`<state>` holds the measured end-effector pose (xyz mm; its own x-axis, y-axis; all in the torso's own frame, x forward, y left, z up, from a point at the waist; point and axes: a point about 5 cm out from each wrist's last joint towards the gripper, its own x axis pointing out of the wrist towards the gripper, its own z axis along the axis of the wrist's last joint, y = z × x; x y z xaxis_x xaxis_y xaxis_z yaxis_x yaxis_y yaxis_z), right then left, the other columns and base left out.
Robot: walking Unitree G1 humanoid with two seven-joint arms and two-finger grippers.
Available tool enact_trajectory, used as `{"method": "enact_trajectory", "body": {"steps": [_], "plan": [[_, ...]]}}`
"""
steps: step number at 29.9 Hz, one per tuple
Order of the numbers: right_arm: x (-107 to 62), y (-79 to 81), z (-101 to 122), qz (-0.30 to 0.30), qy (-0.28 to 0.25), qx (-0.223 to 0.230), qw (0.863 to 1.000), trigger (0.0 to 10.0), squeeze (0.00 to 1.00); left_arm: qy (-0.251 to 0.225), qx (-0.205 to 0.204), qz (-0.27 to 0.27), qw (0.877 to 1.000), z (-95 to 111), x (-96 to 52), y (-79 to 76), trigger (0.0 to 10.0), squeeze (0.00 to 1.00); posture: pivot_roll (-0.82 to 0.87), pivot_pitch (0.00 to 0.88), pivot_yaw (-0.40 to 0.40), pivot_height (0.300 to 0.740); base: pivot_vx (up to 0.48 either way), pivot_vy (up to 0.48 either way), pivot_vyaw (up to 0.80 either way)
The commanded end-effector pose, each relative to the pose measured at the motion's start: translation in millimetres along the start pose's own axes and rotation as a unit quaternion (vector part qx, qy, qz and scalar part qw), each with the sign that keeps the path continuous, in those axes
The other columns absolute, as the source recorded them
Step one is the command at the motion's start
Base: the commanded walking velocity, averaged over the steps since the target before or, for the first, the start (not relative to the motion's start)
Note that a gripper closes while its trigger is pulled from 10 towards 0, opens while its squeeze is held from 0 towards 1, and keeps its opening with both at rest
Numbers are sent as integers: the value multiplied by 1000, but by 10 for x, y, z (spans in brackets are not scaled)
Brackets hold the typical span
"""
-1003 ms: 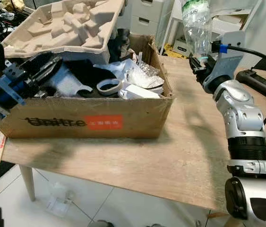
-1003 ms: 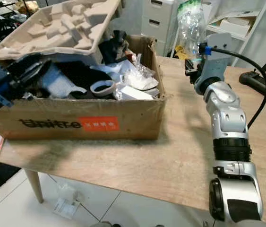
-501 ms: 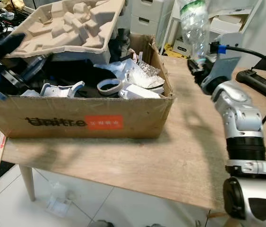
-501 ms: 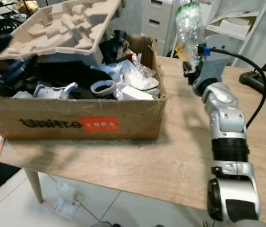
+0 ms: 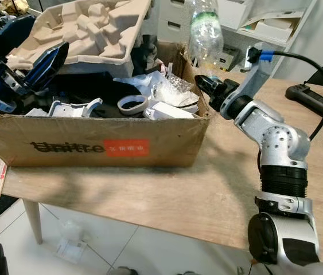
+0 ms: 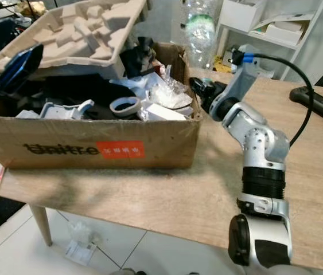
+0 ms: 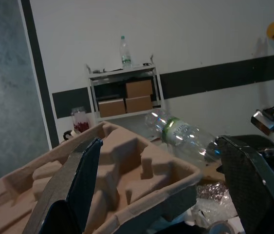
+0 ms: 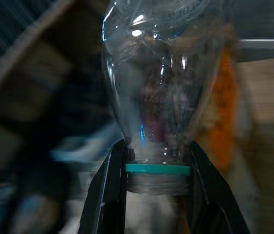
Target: Picking trash to rubbish bin
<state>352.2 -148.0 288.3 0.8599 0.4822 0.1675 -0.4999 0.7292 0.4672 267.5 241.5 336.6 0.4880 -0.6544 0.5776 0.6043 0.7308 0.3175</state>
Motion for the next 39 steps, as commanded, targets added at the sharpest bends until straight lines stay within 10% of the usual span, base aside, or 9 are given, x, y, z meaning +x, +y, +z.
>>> {"method": "enact_trajectory", "body": {"steps": [1, 12, 13, 14, 15, 30, 31, 32, 39], "plan": [[-19, 77, 80, 19, -6, 12, 1000, 10000, 0, -8, -13, -13, 1000, -34, 46, -64, 10000, 549, 55, 101, -11, 740, 0, 0, 0], [-2, 149, -90, 8, 61, 62, 996, 10000, 114, -8, -21, -22, 1000, -81, 88, -107, 10000, 545, 48, 99, -14, 740, 0, 0, 0], [-3, 147, -117, 5, 70, 64, 995, 10000, 369, -7, -21, -23, 1000, -85, 89, -110, 10000, 549, 48, 99, -14, 740, 0, 0, 0], [-7, 148, -145, 2, 80, 64, 995, 10000, 957, -6, -21, -22, 1000, -88, 88, -112, 10000, 549, 51, 101, -16, 740, 0, 0, 0], [-12, 144, -167, -3, 90, 59, 994, 10000, 1000, -5, -20, -22, 1000, -89, 86, -114, 10000, 549, 51, 101, -16, 740, 0, 0, 0], [-94, 190, -8, 0, 88, 25, 996, 10000, 1000, -12, -21, -26, 999, -45, 71, -134, 10000, 549, 57, 106, -18, 740, 0, 0, 0], [-122, 206, 59, 8, 80, 16, 997, 10000, 804, -15, -23, -28, 999, -41, 74, -139, 10000, 549, 57, 106, -18, 740, 0, 0, 0], [-163, 235, 144, 23, 68, 4, 997, 10000, 239, -18, -26, -31, 999, -35, 75, -145, 10000, 537, 56, 106, -19, 740, 0, 0, 0], [-382, 428, 564, 106, -26, -66, 992, 10000, 0, -26, -37, -42, 998, -21, 67, -182, 10000, 482, 55, 102, -19, 740, 0, 0, 0]]}}
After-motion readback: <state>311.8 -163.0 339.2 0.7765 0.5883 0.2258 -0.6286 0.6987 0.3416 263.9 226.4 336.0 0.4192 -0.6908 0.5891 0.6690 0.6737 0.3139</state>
